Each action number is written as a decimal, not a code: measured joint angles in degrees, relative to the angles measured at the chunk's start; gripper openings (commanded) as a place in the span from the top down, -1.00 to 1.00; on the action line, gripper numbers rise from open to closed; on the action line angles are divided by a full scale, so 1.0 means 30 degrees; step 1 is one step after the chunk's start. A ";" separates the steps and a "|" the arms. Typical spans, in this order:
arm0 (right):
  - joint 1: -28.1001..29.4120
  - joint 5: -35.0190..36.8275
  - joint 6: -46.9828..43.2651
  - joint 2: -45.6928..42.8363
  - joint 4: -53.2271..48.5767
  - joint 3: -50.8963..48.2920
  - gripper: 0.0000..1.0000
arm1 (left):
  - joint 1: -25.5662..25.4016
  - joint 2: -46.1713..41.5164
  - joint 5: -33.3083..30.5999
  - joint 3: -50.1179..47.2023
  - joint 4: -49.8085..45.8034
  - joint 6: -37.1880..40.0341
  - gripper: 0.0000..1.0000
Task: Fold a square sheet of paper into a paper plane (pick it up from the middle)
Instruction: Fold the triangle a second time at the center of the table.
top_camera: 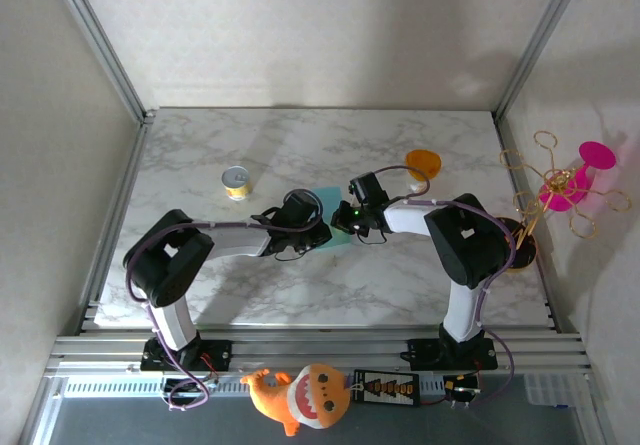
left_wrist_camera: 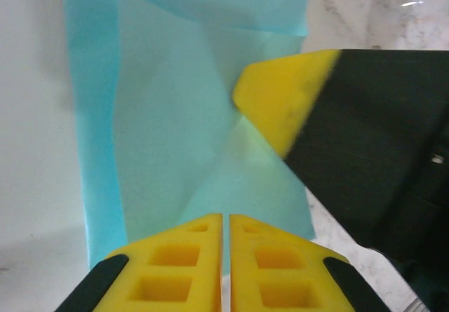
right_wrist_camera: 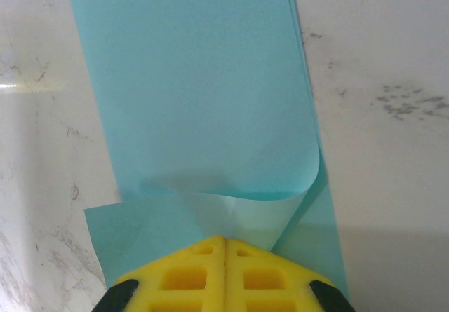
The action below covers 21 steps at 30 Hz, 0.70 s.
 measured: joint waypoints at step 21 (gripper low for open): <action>0.0000 -0.0007 0.0000 0.0000 0.0000 0.0000 0.96 | 0.0000 0.0393 -0.0539 0.0000 -0.0648 0.0029 0.83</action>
